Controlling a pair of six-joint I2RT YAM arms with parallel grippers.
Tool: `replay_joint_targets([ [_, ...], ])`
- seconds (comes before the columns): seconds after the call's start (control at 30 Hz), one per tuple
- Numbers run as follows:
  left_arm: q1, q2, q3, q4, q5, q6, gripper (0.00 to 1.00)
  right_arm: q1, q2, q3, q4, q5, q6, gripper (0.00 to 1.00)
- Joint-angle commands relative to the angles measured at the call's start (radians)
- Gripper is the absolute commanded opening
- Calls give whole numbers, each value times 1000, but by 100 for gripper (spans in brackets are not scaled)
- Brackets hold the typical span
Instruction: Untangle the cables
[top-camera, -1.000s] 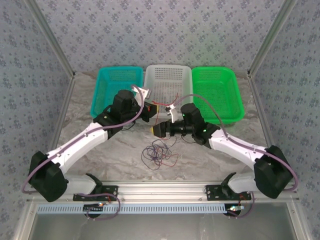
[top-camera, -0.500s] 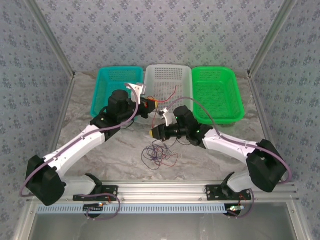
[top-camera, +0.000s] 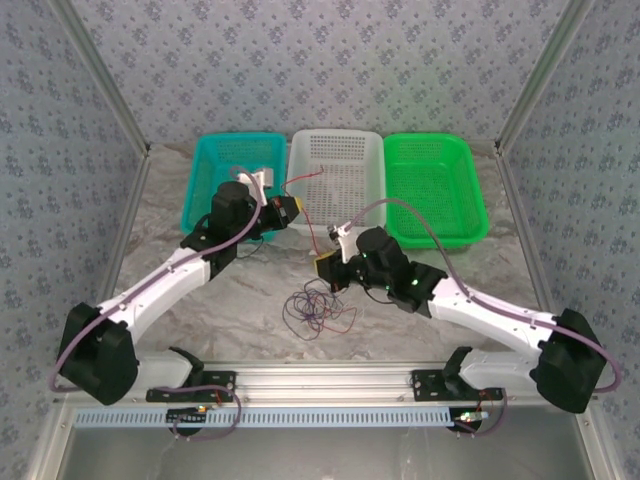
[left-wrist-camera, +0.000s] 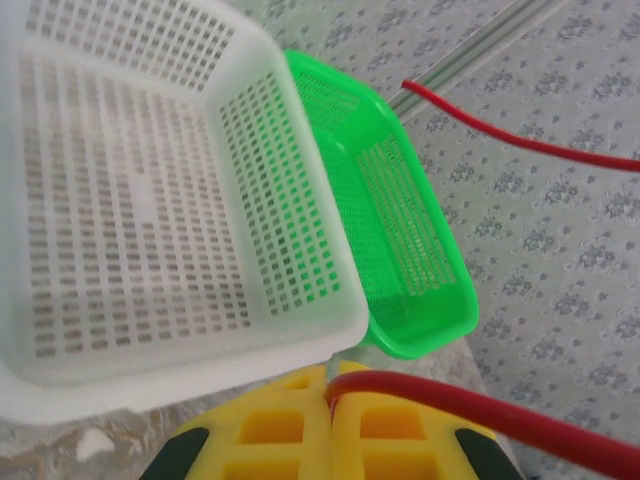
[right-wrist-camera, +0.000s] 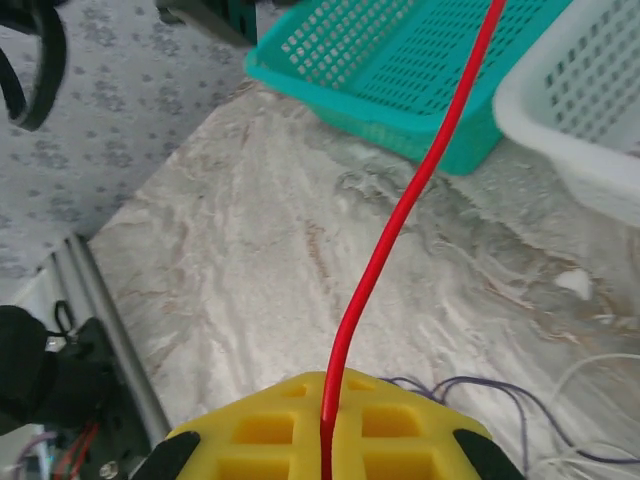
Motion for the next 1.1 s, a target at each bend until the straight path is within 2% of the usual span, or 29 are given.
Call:
replay_joint_targets([
  [0.0, 27, 30, 13, 58, 54, -112, 3, 56, -40, -37, -56, 252, -46, 0],
  [0.07, 39, 46, 12, 73, 81, -139, 2, 73, -50, -59, -45, 301, -46, 0],
  [0.17, 37, 53, 20, 76, 98, -137, 2, 64, -30, -56, -63, 260, -32, 1],
  [0.2, 38, 54, 25, 80, 104, -134, 2, 63, -19, -46, -69, 243, -31, 13],
  [0.27, 35, 55, 37, 76, 114, -120, 2, 62, -4, -22, -99, 233, -30, 45],
  [0.37, 27, 53, 68, 5, 113, -61, 2, 52, -37, -12, -116, 265, -29, 74],
  [0.4, 25, 51, 78, -25, 107, -39, 2, 39, -65, -16, -115, 272, -28, 79],
  [0.5, 18, 52, 101, -113, 90, 16, 2, -34, -149, -25, -112, 255, 15, 85],
  [0.6, -5, 61, 122, -180, 61, 62, 2, -132, -177, 6, -119, 131, 82, 84],
  [0.77, -69, 123, 203, -307, 19, 159, 1, -210, -113, 127, -90, -52, 168, 83],
  [0.87, -86, 146, 220, -325, 2, 181, 0, -243, -78, 176, -58, -153, 203, 82],
  [0.93, -84, 146, 212, -329, -18, 187, 0, -258, -85, 183, -34, -249, 164, 82],
  [1.07, -61, 119, 170, -306, -41, 164, 0, -270, -182, 180, -124, -225, 72, 81],
])
